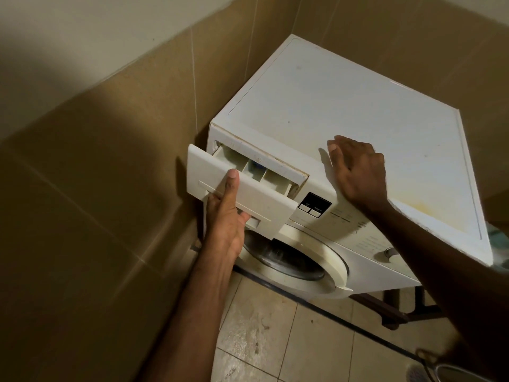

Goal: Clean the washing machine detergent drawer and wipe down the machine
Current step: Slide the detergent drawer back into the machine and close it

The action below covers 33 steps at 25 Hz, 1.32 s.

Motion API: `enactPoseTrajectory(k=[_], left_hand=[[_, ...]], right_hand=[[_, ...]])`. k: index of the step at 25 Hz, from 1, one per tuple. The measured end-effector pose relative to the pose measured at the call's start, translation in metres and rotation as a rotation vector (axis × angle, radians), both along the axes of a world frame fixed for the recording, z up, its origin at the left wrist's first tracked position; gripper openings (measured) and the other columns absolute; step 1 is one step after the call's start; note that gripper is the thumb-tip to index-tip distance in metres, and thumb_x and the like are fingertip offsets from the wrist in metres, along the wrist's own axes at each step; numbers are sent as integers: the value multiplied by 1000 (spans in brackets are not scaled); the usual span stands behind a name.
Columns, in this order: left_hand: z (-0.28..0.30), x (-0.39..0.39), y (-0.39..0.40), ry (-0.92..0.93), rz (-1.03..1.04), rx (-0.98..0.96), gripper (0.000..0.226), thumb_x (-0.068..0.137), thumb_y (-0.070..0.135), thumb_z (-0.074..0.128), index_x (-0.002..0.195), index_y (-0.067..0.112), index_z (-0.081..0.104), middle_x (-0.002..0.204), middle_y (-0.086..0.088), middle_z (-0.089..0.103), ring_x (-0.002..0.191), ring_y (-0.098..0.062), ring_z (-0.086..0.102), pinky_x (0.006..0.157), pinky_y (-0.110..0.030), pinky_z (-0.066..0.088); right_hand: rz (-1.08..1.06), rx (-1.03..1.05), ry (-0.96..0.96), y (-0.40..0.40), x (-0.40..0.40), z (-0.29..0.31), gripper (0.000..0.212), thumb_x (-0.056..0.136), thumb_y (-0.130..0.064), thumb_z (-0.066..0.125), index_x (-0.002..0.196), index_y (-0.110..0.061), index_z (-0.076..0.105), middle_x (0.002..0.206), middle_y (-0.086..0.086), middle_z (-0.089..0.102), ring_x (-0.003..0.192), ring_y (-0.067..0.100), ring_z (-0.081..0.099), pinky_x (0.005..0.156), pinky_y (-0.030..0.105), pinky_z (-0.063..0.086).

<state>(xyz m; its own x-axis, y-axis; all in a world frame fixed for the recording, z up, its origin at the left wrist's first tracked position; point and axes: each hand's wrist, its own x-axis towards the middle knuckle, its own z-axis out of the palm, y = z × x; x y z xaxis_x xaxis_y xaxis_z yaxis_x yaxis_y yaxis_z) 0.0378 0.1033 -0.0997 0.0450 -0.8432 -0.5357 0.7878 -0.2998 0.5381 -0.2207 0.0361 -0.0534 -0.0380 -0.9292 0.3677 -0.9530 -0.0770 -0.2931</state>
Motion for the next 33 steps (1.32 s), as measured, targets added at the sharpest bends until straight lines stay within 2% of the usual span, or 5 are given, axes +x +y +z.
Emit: enactPoseTrajectory(k=[10,15,20,24,33], left_hand=[[5,-25,-61,-356,-135,59,63,86,58,73,128,12,59,115,-10,71,110,-28,70,83,-46,65],[-10,-3,-40,-51,-128,118,78,96,67,52,150,11,45,144,-17,59,126,-33,62,105,-49,54],[-29,1,-22,173,-6,144,75,101,64,46,151,9,45,135,-16,64,119,-31,64,98,-48,54],[-11,-11,-41,166,-39,48,56,101,51,56,140,11,55,125,-13,71,120,-31,66,110,-50,49],[-7,-20,-53,46,-123,-44,22,98,22,68,120,18,66,127,-16,72,123,-33,66,96,-47,60]], right_hand=[[-36,29,29,2,3,-1,41,108,-46,34,122,-30,70,142,-10,63,130,20,53,99,40,37],[-33,20,11,2,4,-1,44,106,-51,34,122,-31,70,142,-10,64,132,18,53,100,39,37],[-43,6,11,2,4,-2,43,106,-51,39,125,-29,71,142,-8,65,132,18,54,102,42,38],[-40,1,14,1,3,-2,43,106,-51,40,125,-28,71,142,-7,65,133,18,54,102,41,38],[-48,10,6,1,3,-1,45,106,-51,37,125,-29,71,143,-8,65,133,17,53,103,41,38]])
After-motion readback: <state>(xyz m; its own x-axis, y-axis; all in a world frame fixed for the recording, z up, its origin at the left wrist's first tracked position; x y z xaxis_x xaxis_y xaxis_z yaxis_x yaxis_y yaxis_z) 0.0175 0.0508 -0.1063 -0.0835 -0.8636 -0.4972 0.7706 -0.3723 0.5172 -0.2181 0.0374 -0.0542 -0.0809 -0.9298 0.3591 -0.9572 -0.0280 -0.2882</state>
